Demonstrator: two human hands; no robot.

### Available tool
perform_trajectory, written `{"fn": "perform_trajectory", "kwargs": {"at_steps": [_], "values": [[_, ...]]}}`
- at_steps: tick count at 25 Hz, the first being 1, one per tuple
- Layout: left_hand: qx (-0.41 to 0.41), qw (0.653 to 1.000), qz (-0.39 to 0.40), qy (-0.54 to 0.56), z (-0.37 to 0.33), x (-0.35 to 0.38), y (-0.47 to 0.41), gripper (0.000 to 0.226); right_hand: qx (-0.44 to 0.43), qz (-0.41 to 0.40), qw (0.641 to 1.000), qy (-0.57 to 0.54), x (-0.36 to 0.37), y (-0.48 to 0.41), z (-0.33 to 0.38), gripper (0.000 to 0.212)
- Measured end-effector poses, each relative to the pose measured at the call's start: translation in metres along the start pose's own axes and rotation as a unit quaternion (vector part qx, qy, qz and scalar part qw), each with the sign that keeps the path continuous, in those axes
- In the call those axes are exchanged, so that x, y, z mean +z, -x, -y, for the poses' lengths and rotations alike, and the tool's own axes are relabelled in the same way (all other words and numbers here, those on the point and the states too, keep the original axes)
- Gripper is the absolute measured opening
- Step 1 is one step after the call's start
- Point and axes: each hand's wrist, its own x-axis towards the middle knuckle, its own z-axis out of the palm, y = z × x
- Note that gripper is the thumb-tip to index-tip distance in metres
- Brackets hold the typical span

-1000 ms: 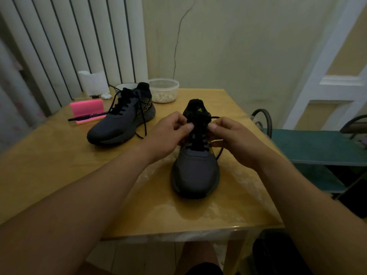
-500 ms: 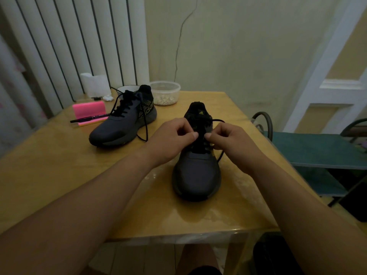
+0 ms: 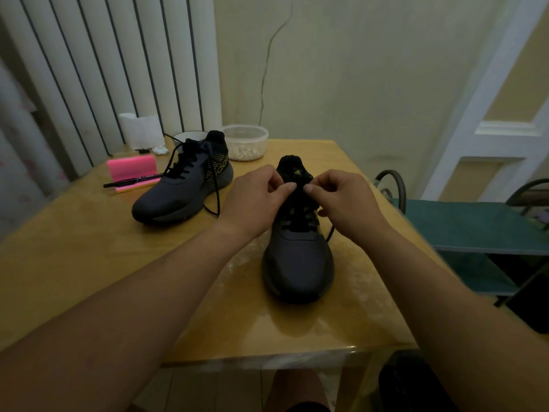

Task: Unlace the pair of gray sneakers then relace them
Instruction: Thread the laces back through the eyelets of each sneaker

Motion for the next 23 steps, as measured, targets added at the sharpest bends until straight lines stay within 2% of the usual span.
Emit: {"fn": "perform_trajectory", "kwargs": {"at_steps": [4, 7, 9, 14, 17, 23], "values": [[0.012, 0.999, -0.039, -0.016, 0.002, 0.001, 0.008, 0.02, 0.006, 0.019, 1.0, -0.012, 0.001, -0.002, -0.002, 0.013], [0.022, 0.999, -0.018, -0.022, 0.009, 0.004, 0.017, 0.011, 0.058, 0.049, 0.991, -0.108, 0.0, -0.002, -0.003, 0.018], [0.023, 1.0, -0.006, 0.015, 0.014, 0.006, 0.019, 0.006, 0.075, 0.069, 0.985, -0.14, -0.001, -0.001, -0.003, 0.02], [0.018, 0.996, -0.029, 0.086, 0.011, 0.009, 0.02, 0.014, 0.063, 0.075, 0.985, -0.143, 0.001, 0.001, -0.006, 0.02], [0.018, 0.995, -0.046, 0.086, 0.007, 0.011, 0.018, 0.015, 0.036, 0.054, 0.99, -0.123, 0.003, 0.003, -0.009, 0.014], [0.061, 0.996, -0.038, 0.046, 0.003, 0.009, 0.012, 0.003, 0.008, 0.024, 0.995, -0.094, 0.005, 0.004, -0.009, 0.006]]}}
